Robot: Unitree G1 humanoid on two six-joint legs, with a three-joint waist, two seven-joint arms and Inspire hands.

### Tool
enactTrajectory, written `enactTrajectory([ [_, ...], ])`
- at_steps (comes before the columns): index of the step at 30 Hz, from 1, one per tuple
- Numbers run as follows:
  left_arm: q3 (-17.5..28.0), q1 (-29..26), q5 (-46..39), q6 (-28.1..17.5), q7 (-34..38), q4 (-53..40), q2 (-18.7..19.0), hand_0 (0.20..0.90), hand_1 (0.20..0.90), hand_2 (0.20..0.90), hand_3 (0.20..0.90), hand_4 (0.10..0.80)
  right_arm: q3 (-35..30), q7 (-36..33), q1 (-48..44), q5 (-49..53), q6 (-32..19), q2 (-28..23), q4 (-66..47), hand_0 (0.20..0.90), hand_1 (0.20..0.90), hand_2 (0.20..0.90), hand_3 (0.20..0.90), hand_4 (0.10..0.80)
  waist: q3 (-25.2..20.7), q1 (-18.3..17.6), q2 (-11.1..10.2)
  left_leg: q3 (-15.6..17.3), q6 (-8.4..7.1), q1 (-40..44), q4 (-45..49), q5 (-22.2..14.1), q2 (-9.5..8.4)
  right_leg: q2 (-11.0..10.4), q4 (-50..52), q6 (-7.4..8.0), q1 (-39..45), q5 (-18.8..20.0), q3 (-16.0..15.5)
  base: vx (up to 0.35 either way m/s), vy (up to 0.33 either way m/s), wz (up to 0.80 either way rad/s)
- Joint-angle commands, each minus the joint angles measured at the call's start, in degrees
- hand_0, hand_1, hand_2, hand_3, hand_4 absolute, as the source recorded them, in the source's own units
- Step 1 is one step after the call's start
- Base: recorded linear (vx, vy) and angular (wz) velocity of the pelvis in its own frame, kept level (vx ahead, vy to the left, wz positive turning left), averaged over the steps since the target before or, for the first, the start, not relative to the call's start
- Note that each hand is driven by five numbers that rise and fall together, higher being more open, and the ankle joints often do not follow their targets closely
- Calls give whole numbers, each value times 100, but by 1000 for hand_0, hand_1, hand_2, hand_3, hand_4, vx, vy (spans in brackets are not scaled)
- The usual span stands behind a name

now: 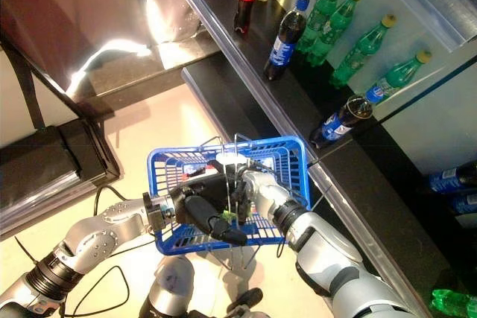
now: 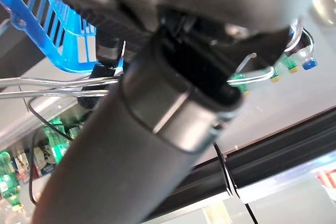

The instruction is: Pick up the drink and place into the basket.

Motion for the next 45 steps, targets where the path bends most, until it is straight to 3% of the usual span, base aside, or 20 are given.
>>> enactTrajectory([
  [1, -200, -882, -1033, -1335, -1075, -1930, -1767, 300, 300, 300, 200, 100, 230, -368, -257, 261, 29, 412, 410, 900, 900, 900, 900, 800, -2289, 0, -81, 167, 190, -276, -419, 390, -315, 241, 212, -141, 581, -785, -19, 0, 0, 0],
  [14, 176, -620, -884, -1758, -639, -1884, -1631, 300, 300, 300, 200, 100, 17, -269, -102, 637, 293, 177, -162, 900, 900, 900, 900, 800, -2264, -159, -42, 357, 196, -227, -419, 370, -304, 230, 124, -109, 556, -699, 101, 0, 2, 0],
  [17, 348, -485, -800, -1921, -441, -1851, -1587, 300, 300, 300, 200, 100, -82, -242, -4, 732, 364, 70, -431, 900, 900, 900, 900, 800, -2268, -229, -2, 427, 254, -267, -419, 494, -338, 177, 120, -104, 484, -542, 58, -39, 74, -6],
  [30, 1289, 107, -752, -2612, 150, -1660, -1467, 300, 300, 300, 200, 100, -634, -511, 793, 1057, 465, -355, -1950, 900, 900, 900, 900, 800, -2227, -587, 60, 778, 285, -185, -419, 430, -254, 85, 34, -32, 429, -457, 268, -10, 14, -10],
  [41, 1864, 380, -671, -2980, 788, -1429, -1434, 300, 300, 300, 200, 100, -1205, -1150, 1505, 1682, -5, -643, -3195, 900, 900, 900, 900, 800, -2251, -970, 146, 1033, 318, -113, -419, 359, -190, 7, 18, 30, 291, -386, 530, 3, 10, -11],
  [45, 2186, 717, -609, -3219, 1003, -1167, -1479, 300, 300, 300, 200, 100, -1732, -1399, 2245, 2163, -547, -783, -3884, 900, 900, 900, 900, 800, -2253, -1252, 212, 1271, 350, -3, -419, 263, -138, -50, 27, 68, 207, -357, 754, -9, 40, -33],
])
